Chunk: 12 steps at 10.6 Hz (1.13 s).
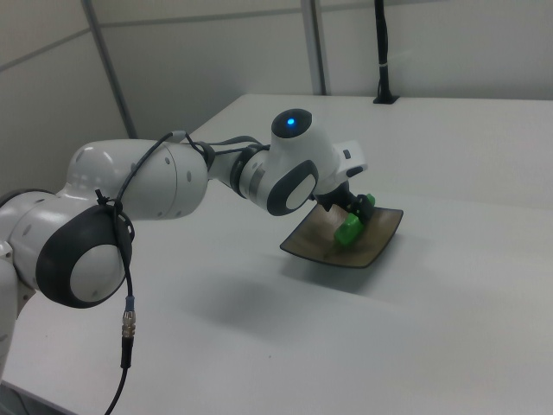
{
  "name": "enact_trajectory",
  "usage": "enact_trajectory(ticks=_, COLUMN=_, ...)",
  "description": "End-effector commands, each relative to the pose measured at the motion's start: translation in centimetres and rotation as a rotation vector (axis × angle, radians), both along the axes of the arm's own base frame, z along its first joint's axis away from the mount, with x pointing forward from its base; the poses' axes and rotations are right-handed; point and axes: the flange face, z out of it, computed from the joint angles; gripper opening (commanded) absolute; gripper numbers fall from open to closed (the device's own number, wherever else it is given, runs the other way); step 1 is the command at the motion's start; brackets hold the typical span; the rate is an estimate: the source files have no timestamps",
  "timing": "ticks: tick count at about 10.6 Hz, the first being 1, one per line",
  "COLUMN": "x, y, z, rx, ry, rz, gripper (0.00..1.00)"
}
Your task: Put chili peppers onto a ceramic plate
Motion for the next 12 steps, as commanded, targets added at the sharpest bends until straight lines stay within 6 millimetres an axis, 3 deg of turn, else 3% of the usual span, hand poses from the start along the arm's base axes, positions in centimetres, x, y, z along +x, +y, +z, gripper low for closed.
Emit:
enact_trajectory(ticks=1, x=0.1, y=0.6, z=2.4, rx=-0.011, ry=-0.032, rz=0.007, gripper=1.00)
enact_trajectory(ticks=2, x=-1.1, y=0.9, z=4.1, rx=-0.017, ry=-0.009, rz=0.020, gripper=1.00)
enact_trajectory(ticks=4, x=-4.1, y=0.7, z=9.5, rx=-0.011, ry=0.093, rz=0.041, gripper=1.00)
enact_trajectory(ticks=6, x=-8.2, y=0.5, z=16.3, rx=-0.010, ry=0.228, rz=0.055, gripper=1.00)
enact_trajectory(ticks=8, x=-12.8, y=0.6, z=21.8, rx=-0.029, ry=0.352, rz=0.039, gripper=1.00)
enact_trajectory(ticks=10, x=-17.1, y=3.3, z=26.2, rx=-0.028, ry=0.447, rz=0.057, gripper=1.00)
enact_trajectory(ticks=12, x=-19.9, y=7.5, z=27.9, rx=-0.031, ry=0.523, rz=0.104, gripper=1.00)
